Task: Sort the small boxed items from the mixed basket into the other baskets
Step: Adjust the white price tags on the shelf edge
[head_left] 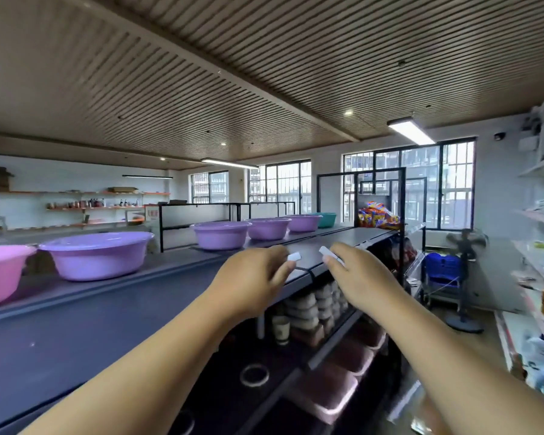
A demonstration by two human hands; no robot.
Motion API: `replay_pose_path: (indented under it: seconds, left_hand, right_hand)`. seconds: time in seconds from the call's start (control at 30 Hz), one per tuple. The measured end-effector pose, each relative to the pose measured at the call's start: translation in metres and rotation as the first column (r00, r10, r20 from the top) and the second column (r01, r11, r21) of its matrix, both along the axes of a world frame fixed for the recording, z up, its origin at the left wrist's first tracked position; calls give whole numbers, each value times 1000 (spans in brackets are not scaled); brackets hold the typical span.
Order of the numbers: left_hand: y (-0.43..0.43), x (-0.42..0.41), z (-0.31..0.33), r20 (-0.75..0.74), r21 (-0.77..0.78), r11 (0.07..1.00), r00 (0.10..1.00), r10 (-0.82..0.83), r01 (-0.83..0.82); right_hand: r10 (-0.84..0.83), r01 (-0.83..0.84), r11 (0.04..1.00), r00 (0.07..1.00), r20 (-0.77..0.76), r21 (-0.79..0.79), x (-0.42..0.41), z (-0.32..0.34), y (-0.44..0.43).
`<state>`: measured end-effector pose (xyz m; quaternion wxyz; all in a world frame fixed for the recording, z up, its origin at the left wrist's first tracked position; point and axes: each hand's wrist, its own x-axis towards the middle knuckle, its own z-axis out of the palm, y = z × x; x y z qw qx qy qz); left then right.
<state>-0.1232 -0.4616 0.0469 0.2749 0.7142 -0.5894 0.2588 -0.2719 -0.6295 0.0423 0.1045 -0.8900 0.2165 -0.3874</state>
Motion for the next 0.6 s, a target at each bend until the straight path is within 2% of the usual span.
replay_pose_path:
  seconds: [0.3,0.47,0.6]
  left_hand:
    - [-161,-21,-46,-187,-9,992,975,-123,123]
    - [-245,-4,-68,-294,-59,974,929,-225,217]
    - [-315,28,-83,-312,-90,962,910,-273,258]
  right_hand:
    - [-90,89,994,996,17,69,-44,-44,-132]
    - [-124,125,987,992,-18,99,-28,-62,-208]
    - [-142,144,983,990,-26,117,8,-70,-273]
